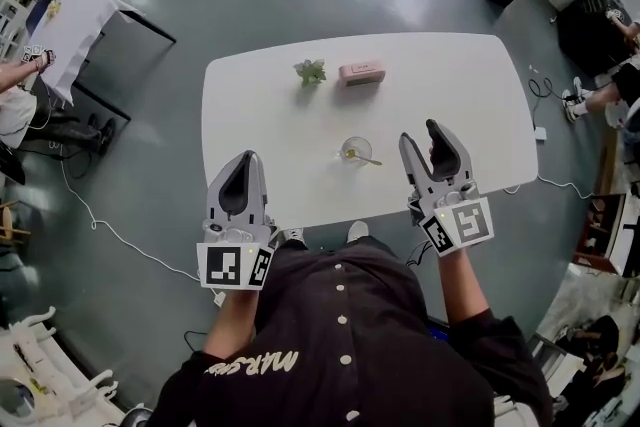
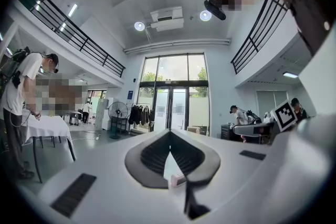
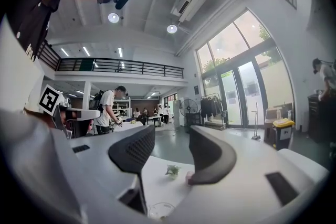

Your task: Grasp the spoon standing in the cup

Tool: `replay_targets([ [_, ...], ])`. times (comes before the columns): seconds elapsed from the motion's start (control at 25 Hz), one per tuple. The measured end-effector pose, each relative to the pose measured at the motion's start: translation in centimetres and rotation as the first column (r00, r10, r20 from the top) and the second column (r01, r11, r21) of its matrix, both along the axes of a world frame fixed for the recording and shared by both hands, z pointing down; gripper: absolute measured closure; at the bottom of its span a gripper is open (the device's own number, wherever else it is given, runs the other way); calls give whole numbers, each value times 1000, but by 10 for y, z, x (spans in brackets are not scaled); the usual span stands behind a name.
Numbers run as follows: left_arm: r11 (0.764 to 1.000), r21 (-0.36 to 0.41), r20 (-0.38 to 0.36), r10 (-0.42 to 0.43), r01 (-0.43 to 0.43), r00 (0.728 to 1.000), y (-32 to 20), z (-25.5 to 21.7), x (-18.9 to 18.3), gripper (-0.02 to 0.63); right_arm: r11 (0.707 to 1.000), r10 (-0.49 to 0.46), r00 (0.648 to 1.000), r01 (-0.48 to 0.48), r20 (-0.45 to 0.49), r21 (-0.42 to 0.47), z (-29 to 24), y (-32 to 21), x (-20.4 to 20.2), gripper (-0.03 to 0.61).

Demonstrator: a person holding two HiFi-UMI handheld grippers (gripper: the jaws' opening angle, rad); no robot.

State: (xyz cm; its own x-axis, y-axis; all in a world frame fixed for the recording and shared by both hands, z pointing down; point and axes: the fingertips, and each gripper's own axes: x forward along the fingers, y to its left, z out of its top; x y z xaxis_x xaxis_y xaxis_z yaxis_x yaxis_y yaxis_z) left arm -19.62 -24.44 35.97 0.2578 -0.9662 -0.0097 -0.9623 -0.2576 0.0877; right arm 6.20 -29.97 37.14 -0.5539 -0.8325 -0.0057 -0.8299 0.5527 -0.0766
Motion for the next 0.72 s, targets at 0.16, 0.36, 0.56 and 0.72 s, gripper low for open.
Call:
replay_targets([
  [0.16, 1000, 3, -4, 7, -7, 1000, -4, -1, 0, 604, 1000, 7, 1000, -8, -7, -23, 10, -3, -1, 388],
  [0.36, 1000, -18, -2, 9, -9, 1000, -4, 5, 1, 604, 995, 8, 1000, -7, 8, -95, 40, -10, -1, 388],
  [0.56, 999, -36, 3, 9, -9, 1000, 0, 12, 0, 604, 978, 3, 1000, -3, 0, -211, 96, -14, -3, 389],
  [0.72, 998, -61, 2, 5, -5, 1000, 3, 18, -3, 604, 951, 13, 1000, -21, -27, -309, 142, -16, -4, 390],
])
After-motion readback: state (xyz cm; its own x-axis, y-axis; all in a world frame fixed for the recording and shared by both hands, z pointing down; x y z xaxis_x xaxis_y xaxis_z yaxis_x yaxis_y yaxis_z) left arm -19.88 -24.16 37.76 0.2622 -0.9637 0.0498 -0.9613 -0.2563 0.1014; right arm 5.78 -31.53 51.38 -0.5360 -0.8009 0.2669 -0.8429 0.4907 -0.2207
